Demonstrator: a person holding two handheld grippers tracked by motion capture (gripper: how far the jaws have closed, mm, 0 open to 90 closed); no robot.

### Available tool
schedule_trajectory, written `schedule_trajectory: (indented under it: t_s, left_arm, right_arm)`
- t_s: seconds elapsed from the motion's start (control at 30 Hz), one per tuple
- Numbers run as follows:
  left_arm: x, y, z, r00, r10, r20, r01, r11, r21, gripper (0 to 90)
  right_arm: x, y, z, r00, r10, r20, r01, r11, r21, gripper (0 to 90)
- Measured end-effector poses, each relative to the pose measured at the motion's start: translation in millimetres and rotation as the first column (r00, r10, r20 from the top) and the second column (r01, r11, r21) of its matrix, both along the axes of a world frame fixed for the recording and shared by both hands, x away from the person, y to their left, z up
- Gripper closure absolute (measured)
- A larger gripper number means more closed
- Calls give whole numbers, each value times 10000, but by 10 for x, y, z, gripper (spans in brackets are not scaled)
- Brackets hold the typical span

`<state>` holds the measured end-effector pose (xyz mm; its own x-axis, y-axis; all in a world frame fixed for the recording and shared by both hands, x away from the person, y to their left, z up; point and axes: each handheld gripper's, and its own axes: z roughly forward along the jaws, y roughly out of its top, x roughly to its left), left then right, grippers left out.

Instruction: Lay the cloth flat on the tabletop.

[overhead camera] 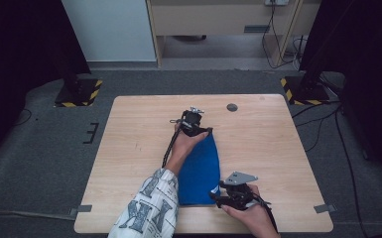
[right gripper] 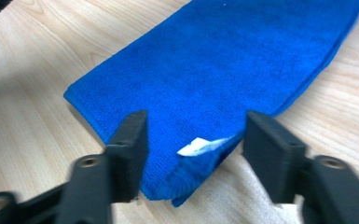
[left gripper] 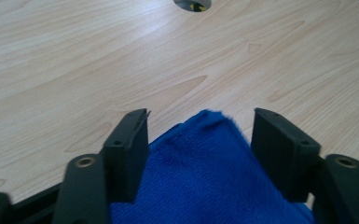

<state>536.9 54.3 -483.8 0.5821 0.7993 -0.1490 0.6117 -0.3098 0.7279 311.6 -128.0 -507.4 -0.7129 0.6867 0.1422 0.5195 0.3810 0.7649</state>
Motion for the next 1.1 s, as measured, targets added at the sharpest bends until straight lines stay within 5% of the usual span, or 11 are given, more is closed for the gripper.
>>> schedule_trajectory:
  t_s: [0.5,0.73,1.1]
  left_arm:
    - [-211,245,31,9995,-97,290,96,9999,51,104]
    - [-302,310,7,9990,-345,297,323,9970,701,78]
    - [-487,506,-14,9966,-634,524,597,9958,694,78]
  right_arm:
    - [105,-3,-49,9976,-664,205,667,9977,-141,142]
    - [147,-34,-18,9940,-1004,426,1016,9945,-266,102]
    - [359,-21,19,9907,-1217,604,1239,9917,-340,76]
